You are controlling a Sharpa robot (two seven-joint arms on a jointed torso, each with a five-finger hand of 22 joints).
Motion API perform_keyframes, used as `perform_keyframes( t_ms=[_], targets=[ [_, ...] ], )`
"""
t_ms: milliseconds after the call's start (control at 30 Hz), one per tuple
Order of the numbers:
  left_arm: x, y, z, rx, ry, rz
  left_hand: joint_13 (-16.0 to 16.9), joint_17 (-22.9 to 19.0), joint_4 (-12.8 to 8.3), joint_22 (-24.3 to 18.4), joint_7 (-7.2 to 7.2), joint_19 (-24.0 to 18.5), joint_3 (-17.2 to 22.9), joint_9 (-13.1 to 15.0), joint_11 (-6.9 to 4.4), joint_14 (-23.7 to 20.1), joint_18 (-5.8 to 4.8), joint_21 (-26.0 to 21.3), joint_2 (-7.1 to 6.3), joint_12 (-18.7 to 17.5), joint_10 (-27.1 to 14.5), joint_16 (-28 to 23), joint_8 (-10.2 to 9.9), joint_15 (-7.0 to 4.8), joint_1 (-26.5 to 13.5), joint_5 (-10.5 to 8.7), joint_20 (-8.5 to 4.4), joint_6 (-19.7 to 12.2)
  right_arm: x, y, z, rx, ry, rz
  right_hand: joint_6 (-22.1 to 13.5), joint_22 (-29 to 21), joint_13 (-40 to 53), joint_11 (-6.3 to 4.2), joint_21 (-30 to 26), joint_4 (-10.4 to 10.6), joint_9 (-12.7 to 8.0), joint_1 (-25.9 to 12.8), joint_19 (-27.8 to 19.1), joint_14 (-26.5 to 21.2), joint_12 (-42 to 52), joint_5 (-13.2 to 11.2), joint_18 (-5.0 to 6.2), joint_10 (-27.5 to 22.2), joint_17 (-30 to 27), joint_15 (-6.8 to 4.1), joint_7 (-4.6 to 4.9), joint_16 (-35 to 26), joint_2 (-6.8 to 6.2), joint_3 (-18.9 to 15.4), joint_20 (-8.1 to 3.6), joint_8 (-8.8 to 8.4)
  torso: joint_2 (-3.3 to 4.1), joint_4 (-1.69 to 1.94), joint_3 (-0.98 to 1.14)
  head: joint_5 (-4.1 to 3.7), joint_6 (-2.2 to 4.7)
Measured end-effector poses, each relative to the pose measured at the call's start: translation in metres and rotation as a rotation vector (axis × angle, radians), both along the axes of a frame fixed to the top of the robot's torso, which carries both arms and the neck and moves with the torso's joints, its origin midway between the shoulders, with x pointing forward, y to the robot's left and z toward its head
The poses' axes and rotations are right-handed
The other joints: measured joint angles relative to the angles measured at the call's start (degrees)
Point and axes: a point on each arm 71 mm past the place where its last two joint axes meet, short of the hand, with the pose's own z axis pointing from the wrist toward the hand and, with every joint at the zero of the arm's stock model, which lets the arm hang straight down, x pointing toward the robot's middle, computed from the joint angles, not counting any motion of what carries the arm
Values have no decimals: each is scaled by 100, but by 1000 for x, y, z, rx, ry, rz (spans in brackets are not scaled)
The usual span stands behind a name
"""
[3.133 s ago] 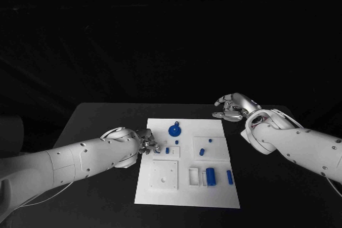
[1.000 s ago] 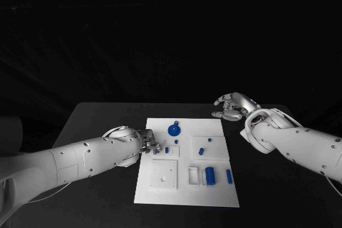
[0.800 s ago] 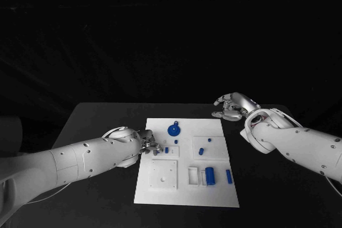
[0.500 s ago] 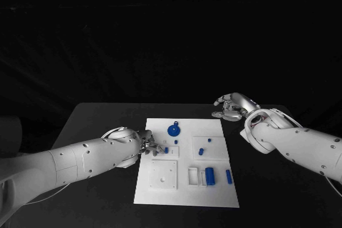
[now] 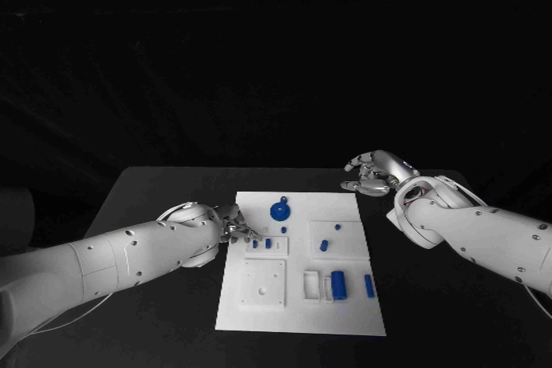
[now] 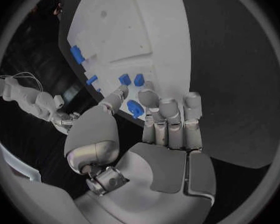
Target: Assemble the parts on the task board
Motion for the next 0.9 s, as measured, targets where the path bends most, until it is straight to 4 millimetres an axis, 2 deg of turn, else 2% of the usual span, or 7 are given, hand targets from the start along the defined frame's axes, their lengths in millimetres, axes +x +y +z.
perform_keyframes(
  t_ms=[133, 200, 333, 400, 467, 667, 900],
  targets=[
    [2, 2, 10, -41, -19, 18, -317, -289, -9, -146, 287, -565, -44, -16, 274, -625, -16, -432, -55, -652, -650, -613, -181, 306, 55, -12, 135, -624, 0, -1, 0, -1, 0, -2, -2, 0, 0, 0, 0, 0, 0, 0, -1, 0, 0, 0, 0, 0, 0, 0, 1, 0, 0, 0, 1, 0, 0, 0, 1, -15, 9],
    [3, 3, 14, -55, -25, 23, -507, -451, -10, -230, 401, -810, -86, 4, 402, -886, -137, -657, -73, -1021, -944, -936, -207, 470, 77, -12, 215, -868, 0, -1, 0, -1, 0, -2, -3, 0, 0, 0, 0, 0, 0, 0, -1, 0, 14, 0, 0, 0, 0, 0, 2, 0, 0, 0, 1, 0, 0, 0, 2, -21, 14],
    [4, -1, 23, -98, -49, 16, -664, -584, -54, -297, 495, -1029, -97, 3, 491, -1141, -138, -840, -98, -1337, -1202, -1216, -230, 617, 170, -12, 284, -1009, 0, -1, 0, -1, 0, -3, -11, 0, 0, 0, 0, 0, 0, 0, -8, 0, 24, 0, 0, 0, -1, 0, -3, 0, 0, 0, 8, 0, -1, 3, 7, -29, 27],
    [4, -6, 25, -130, -72, -6, -1009, -799, -299, -398, 685, -1469, 40, -18, 773, -1560, -233, -1164, 7, -1997, -1824, -1689, -288, 954, 643, -1, 340, -1231, 1, -2, 0, -2, 0, -5, -2, 0, 0, 0, 0, 1, 0, 0, -8, 0, 24, 2, 0, 0, -1, 0, 5, 0, 0, -1, 8, 0, -1, 3, 7, -34, 34],
    [4, -13, 28, -161, -103, -38, -1344, -879, -694, -419, 782, -1532, 130, -57, 980, -1491, -233, -1245, 165, -2547, -2070, -1877, -274, 1121, 1390, 223, 366, -1327, 1, -2, 0, -2, 0, -5, -1, 0, 0, 0, 0, 16, -5, 0, -8, 0, 24, 23, 0, 0, -1, 0, 7, 0, 0, -16, 9, 0, 0, 2, 5, -35, 47],
    [7, -40, 37, -225, -245, -171, -1833, -700, -1136, -322, 764, -1262, 248, -188, 1083, -1157, -233, -1139, 310, -3176, -2018, -1627, -94, 1058, 2560, 633, 347, -1371, 1, -3, -1, -3, 0, -7, 7, 0, -5, 0, 0, 16, -5, 0, -9, 0, 24, 22, 0, 0, -1, 0, 15, 0, 0, -16, 9, 0, 4, -1, 0, -42, 70],
    [9, -63, 34, -179, -340, -296, -2070, -634, -1143, -286, 672, -1204, 305, -300, 1109, -1125, -209, -1131, 418, -3497, -1968, -1582, -57, 1085, 2766, 631, 355, -1216, 2, -1, -1, -2, -1, -4, 7, 0, -5, 0, 0, 16, -4, 0, -9, 0, 24, 23, 0, 0, -1, 0, 15, 0, 0, -16, 9, 0, 4, -1, -1, -54, 78]
  ],
)
